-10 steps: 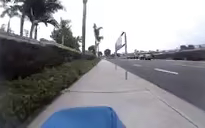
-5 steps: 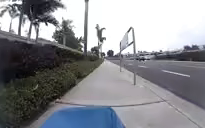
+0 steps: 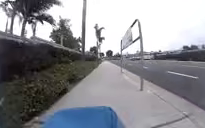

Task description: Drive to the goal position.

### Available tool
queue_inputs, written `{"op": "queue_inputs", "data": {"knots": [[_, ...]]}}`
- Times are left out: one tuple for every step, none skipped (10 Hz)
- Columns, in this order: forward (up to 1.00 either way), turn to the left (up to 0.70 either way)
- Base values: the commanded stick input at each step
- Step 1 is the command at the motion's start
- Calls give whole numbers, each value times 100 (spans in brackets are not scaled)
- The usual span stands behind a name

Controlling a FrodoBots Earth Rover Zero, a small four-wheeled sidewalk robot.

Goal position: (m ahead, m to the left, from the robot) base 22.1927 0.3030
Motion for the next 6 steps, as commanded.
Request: {"op": "queue_inputs", "data": {"knots": [[100, 0], [91, 0], [28, 0], [0, 0], [0, 0], [0, 0]]}}
